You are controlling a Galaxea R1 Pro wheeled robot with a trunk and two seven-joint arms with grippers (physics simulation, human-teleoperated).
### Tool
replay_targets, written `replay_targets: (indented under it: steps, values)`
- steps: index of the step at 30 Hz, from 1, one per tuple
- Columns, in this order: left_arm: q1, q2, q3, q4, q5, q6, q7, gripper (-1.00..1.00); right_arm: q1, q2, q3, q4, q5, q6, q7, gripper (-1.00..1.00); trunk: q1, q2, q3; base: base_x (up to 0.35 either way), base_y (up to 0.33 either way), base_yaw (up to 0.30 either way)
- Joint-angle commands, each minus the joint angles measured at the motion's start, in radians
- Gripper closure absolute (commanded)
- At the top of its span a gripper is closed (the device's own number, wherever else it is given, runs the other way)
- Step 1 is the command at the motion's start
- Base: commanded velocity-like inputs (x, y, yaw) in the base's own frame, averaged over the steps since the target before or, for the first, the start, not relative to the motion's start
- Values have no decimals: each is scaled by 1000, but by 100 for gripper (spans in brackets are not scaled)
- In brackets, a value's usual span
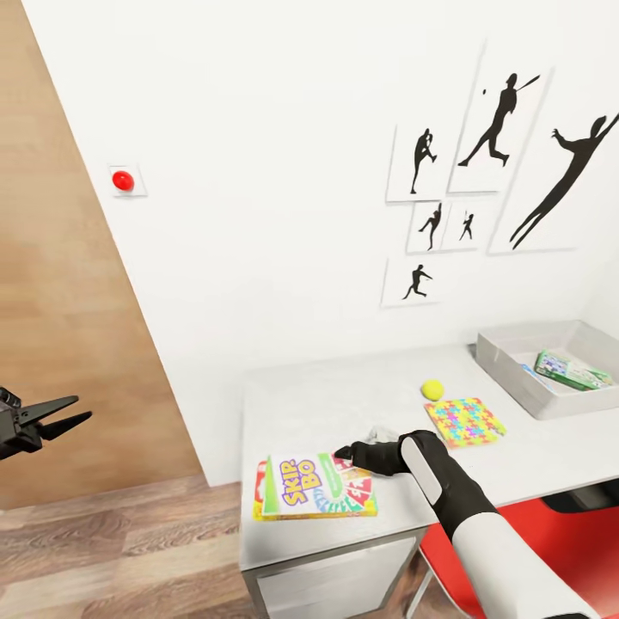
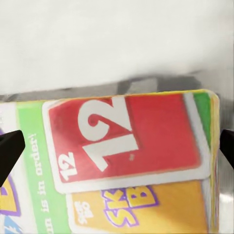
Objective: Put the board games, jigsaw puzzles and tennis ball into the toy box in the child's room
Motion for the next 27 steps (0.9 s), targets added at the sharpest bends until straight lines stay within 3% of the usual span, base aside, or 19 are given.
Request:
replay_targets:
  steps: [1, 27]
  values:
    - [-1, 0, -1, 0, 5, 7, 0, -100, -1, 0, 0, -1, 6, 4, 8, -100, 0, -1, -1, -38, 189, 0]
    - [-1, 0, -1, 0, 5, 6, 0, -100, -1, 1, 1, -1, 6, 4, 7, -100, 0, -1, -1, -23, 105, 0]
